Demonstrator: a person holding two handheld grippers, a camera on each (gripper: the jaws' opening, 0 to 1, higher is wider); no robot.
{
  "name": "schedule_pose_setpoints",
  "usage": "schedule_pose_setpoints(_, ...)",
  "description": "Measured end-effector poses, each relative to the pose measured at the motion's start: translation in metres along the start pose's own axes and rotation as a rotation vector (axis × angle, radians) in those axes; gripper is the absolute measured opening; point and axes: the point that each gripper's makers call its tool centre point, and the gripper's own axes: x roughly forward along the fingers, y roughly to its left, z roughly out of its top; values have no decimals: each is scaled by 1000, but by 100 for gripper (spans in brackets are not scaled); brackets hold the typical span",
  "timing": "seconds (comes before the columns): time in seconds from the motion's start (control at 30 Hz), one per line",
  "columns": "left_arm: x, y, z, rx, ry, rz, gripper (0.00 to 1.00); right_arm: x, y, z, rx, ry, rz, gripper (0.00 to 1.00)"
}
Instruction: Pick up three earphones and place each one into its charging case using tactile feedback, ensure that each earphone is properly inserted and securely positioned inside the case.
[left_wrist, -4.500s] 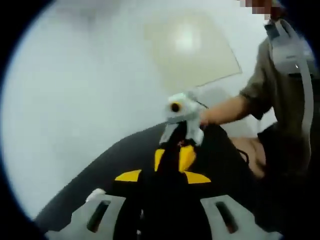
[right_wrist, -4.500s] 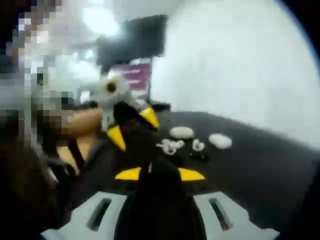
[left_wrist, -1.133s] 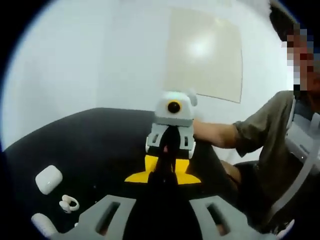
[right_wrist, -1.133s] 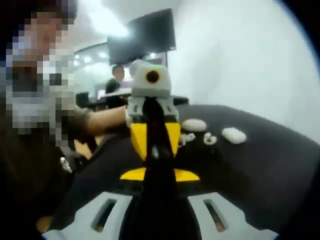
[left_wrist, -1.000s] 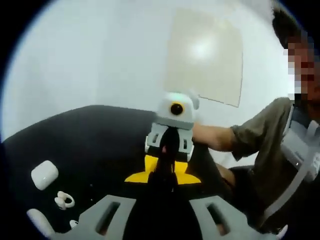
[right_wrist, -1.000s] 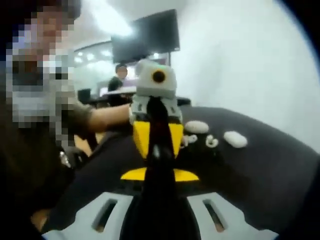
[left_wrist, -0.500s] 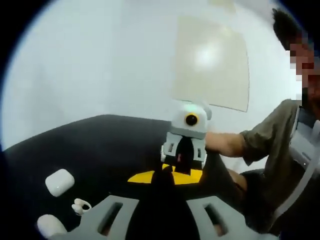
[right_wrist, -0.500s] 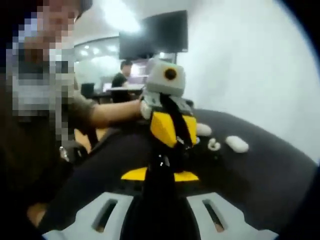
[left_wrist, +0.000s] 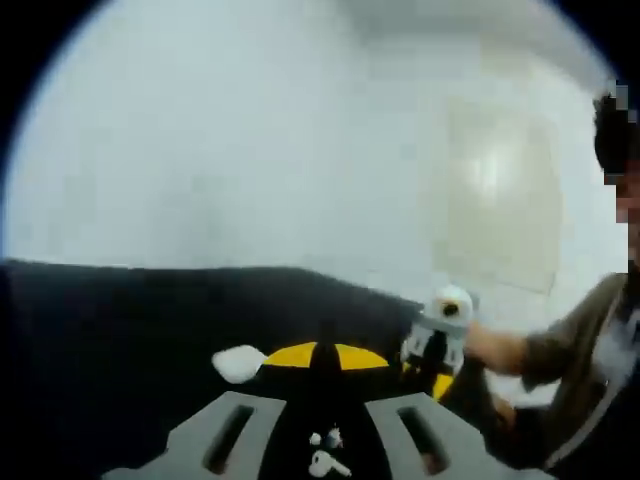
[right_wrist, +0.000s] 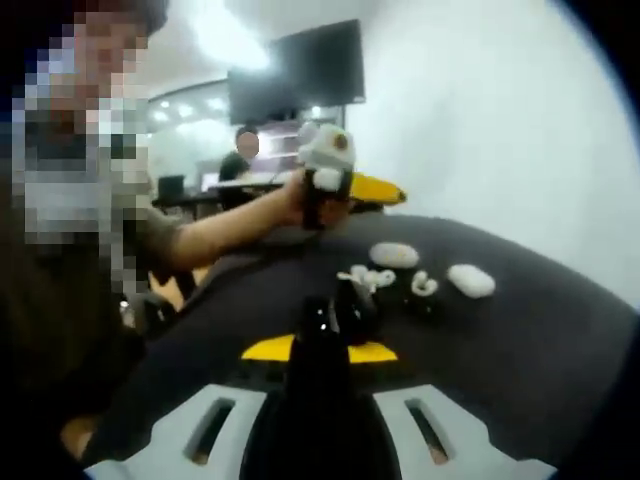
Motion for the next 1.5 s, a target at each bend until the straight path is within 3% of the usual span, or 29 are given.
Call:
schedule_pose_setpoints(0.07,12,-12,-20,113,115,-21,5,0,0,0,0,-1,1,18)
schedule_pose_setpoints(0.13,21,-25,-44,175,233,-80,7,1,-1,0,11,-4,7,18)
schedule_pose_setpoints(0.2,26,-34,-59,222,314,-132,7,1,-1,0,19,-7,8,18)
schedule_pose_setpoints(0.33,24,-35,-48,253,362,-151,9,2,0,-1,19,-7,6,19)
schedule_pose_setpoints(0.4,18,-35,-49,282,426,-157,14,2,0,-1,23,-9,8,19)
schedule_pose_setpoints(0.5,20,-14,-46,389,489,-60,14,2,0,-2,24,-10,8,19)
schedule_pose_setpoints(0.57,25,-4,-43,350,510,-14,9,1,0,-2,24,-10,8,19)
schedule_pose_setpoints(0.63,40,-1,-32,264,451,12,9,0,0,-3,19,-11,7,19)
schedule_pose_setpoints(0.67,43,1,-31,249,453,13,9,0,0,-3,19,-11,7,19)
schedule_pose_setpoints(0.73,51,-2,-37,214,516,-17,9,-1,0,-3,21,-12,8,19)
schedule_pose_setpoints(0.9,58,11,-61,393,740,-58,12,-2,-2,-4,20,-13,7,19)
schedule_pose_setpoints(0.93,58,11,-66,416,780,-95,12,-2,-2,-4,19,-13,6,19)
schedule_pose_setpoints(1.03,60,11,-70,430,804,-150,17,-1,-2,-4,16,-11,5,19)
schedule_pose_setpoints(1.2,70,19,-59,377,740,-190,11,2,-1,-3,16,-12,6,19)
schedule_pose_setpoints(1.43,69,11,-72,371,774,-250,10,6,0,-2,17,-12,8,19)
schedule_pose_setpoints(1.5,71,6,-72,352,760,-266,13,8,1,-2,16,-12,8,19)
